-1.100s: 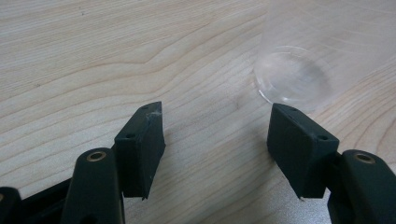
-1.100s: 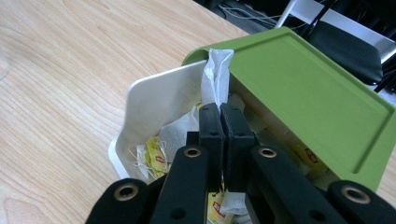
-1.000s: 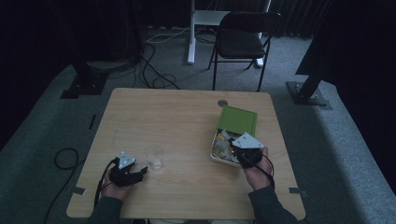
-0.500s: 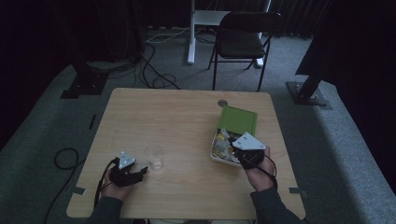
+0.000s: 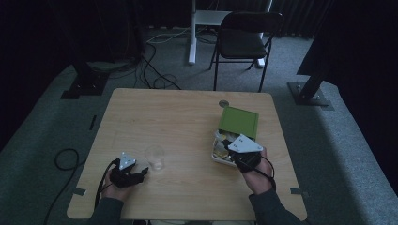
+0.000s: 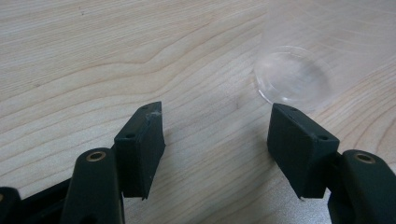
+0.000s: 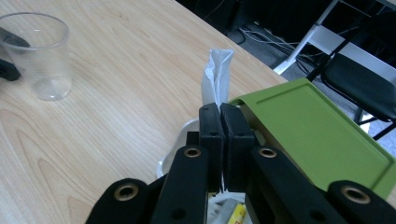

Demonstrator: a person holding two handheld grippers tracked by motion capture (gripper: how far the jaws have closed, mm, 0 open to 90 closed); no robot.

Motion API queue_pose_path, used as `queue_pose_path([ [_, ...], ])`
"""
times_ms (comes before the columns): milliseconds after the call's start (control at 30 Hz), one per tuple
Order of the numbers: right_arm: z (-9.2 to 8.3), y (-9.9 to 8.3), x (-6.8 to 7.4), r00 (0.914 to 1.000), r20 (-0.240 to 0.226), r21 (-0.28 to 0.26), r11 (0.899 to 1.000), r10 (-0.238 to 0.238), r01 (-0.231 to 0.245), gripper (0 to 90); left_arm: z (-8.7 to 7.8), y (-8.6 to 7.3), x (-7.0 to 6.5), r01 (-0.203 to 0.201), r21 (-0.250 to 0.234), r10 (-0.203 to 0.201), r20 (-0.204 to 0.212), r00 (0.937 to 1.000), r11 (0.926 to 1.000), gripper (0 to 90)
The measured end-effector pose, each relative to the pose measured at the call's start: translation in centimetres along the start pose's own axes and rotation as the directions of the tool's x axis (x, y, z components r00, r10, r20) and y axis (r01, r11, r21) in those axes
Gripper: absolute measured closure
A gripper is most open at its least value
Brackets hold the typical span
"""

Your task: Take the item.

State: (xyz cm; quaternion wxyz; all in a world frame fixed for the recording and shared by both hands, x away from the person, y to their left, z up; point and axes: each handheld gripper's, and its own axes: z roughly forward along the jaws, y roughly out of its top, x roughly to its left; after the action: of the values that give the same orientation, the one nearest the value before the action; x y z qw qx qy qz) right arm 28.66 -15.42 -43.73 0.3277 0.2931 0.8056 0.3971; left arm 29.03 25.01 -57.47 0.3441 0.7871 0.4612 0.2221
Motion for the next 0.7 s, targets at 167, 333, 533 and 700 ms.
queue_pose_path([
  [167,0.2,0.3,0.4,0.9998,-0.020,0.003,1.000,-0.006,0.006,88.5,0.0,0.0,0.0,0.000,0.001,0.000,0.000,1.0000,1.0000,37.5],
  [333,0.4,0.6,0.8,0.9993,-0.034,0.002,1.000,-0.019,0.019,88.5,0.0,0.0,0.0,0.000,0.000,0.000,0.000,1.0000,1.0000,37.5],
  [533,0.5,1.0,1.3,0.9984,-0.048,-0.009,1.000,-0.029,0.029,88.5,0.0,0.0,0.0,-0.001,0.002,0.001,0.001,1.0000,1.0000,37.5],
  [700,0.7,1.4,1.6,0.9977,-0.062,-0.015,1.000,-0.028,0.027,88.5,0.0,0.0,0.0,0.000,0.001,0.000,0.000,1.0000,1.0000,37.4],
])
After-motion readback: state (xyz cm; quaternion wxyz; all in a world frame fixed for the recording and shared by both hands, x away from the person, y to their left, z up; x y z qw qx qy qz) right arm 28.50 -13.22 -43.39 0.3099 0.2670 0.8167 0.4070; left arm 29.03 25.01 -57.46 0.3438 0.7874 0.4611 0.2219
